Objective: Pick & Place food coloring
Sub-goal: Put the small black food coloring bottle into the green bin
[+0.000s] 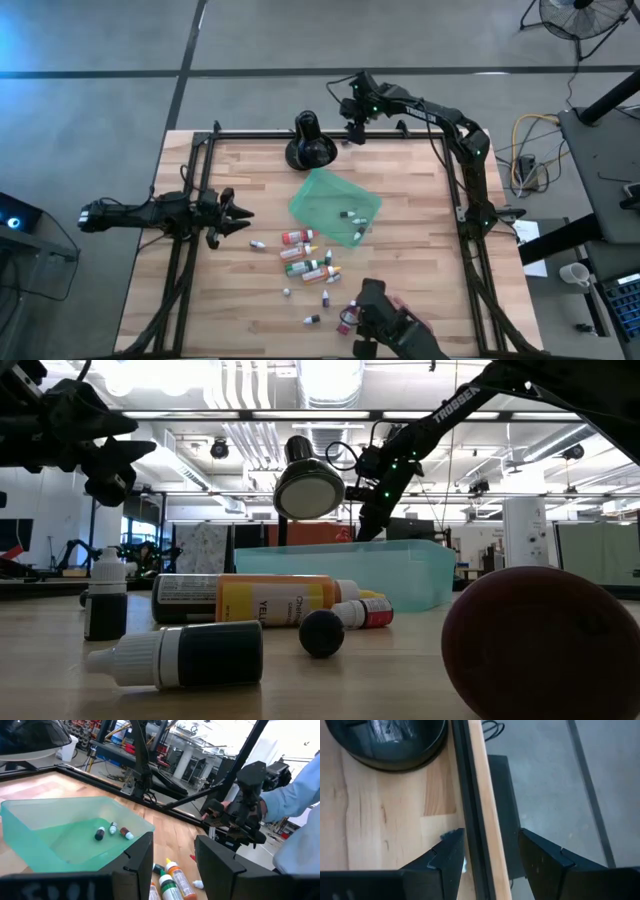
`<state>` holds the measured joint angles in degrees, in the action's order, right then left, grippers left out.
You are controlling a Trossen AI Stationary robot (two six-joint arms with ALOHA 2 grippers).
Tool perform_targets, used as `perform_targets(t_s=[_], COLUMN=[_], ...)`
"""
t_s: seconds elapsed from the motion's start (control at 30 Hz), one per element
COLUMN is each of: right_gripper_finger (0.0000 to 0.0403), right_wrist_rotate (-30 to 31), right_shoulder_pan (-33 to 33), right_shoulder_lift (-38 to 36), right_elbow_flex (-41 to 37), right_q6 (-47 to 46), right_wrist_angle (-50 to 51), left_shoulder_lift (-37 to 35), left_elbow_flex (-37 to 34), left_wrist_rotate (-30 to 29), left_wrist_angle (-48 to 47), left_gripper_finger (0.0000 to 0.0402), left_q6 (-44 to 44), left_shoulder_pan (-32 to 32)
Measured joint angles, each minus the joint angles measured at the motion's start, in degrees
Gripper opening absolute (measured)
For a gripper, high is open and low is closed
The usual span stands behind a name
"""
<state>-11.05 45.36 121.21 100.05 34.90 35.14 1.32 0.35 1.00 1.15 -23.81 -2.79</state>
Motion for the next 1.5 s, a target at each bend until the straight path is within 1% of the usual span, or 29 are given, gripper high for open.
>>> perform_targets(t_s=[0.17, 0.4, 0.6, 0.93, 1.07, 1.17, 1.23, 1.43, 1.5], right_gripper_finger=[0.0173, 0.0173, 0.0173, 0.0173, 0.0173, 0.0173, 0.0173, 0.0173, 0.0173], right_wrist_rotate=[-1.67, -2.34, -2.38, -2.51, -2.51, -2.51, -2.51, -2.49, -2.49], right_shoulder_pan=[0.0, -0.22, -0.39, -0.37, -0.39, -0.39, -0.39, -0.39, -0.39], right_shoulder_lift=[0.49, 3.52, 3.69, 3.69, 3.69, 3.69, 3.69, 3.69, 3.69], right_elbow_flex=[0.0, -0.02, -0.02, -0.02, -0.02, -0.02, -0.02, 0.0, 0.0], right_q6=[-0.27, -0.27, -0.01, -0.04, -2.22, -1.72, -3.24, -12.72, -13.76], right_wrist_angle=[-1.27, -1.17, -1.52, -1.65, -1.66, -1.87, -1.97, -2.89, -2.96], left_shoulder_lift=[0.0, 0.01, 0.0, 0.0, 0.02, 0.01, 0.01, 0.0, 0.02], left_elbow_flex=[0.01, -0.01, 0.0, -0.01, -0.02, -0.01, -0.02, 0.0, -0.02], left_wrist_rotate=[0.8, 1.44, 2.96, 3.22, 3.47, 3.85, 4.37, 4.52, 4.52], left_wrist_angle=[-0.11, -0.52, -0.43, -0.46, -0.44, -0.36, -0.28, -0.28, -0.28], left_gripper_finger=[0.0117, 0.0117, 0.0117, 0.0117, 0.0117, 0.0117, 0.0117, 0.0117, 0.0117], left_q6=[0.06, 1.3, 1.24, 2.99, 3.01, 3.01, 2.98, 2.92, 2.9], left_shoulder_pan=[0.0, 0.0, 0.02, 0.07, 0.07, 0.07, 0.05, 0.04, 0.04])
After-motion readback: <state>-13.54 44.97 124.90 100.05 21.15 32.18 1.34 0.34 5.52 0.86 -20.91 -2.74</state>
